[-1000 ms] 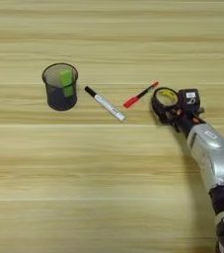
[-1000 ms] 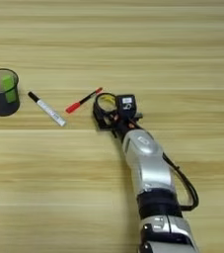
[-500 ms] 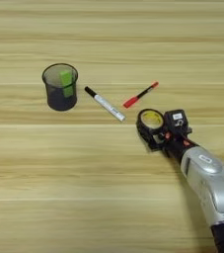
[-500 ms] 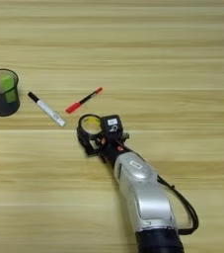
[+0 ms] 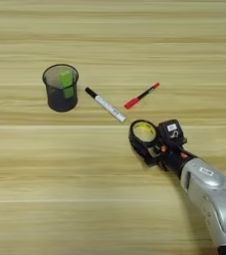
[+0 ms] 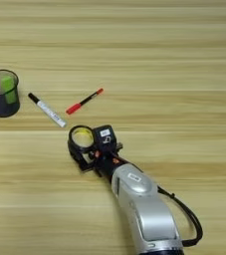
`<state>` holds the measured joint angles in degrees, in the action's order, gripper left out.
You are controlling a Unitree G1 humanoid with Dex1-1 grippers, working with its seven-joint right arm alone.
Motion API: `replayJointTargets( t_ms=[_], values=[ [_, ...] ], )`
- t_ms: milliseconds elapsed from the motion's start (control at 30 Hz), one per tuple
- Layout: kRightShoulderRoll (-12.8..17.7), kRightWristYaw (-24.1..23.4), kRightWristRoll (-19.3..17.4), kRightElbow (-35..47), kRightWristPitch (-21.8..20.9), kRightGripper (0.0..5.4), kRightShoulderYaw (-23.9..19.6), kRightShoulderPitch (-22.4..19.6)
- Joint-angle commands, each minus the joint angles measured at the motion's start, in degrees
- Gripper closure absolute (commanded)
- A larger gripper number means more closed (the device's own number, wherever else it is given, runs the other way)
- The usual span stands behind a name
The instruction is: Move the objects on the table
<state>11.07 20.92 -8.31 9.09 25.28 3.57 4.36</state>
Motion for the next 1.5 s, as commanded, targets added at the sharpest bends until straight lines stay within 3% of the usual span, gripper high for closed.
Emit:
replayJointTargets(
  t_ms=[33, 300, 500, 767, 933, 1033, 1200, 1367, 1500],
  values=[
    [0.2, 0.1, 0.1, 0.6, -1.1, 0.92, 0.5, -2.2],
    [0.6, 1.8, -0.9, 3.7, -2.7, 0.04, 0.7, -2.2],
    [2.0, 2.3, -1.0, 8.1, -3.7, 0.04, -1.3, -4.0],
    [3.7, 0.6, 0.3, 8.6, -5.0, 0.04, -4.8, -10.3],
    [6.2, -0.5, 2.3, -2.8, -7.5, 0.04, -7.3, -21.5],
    [7.8, 0.6, 3.2, -16.0, -10.3, 0.04, -7.9, -30.9],
    [8.2, 2.8, 3.5, -32.0, -14.0, 0.04, -7.3, -42.1],
    [7.4, 4.5, 5.8, -44.6, -18.6, 0.04, -5.1, -49.9],
    [6.8, 5.1, 7.4, -52.1, -22.1, 0.04, -4.0, -53.9]
  ],
)
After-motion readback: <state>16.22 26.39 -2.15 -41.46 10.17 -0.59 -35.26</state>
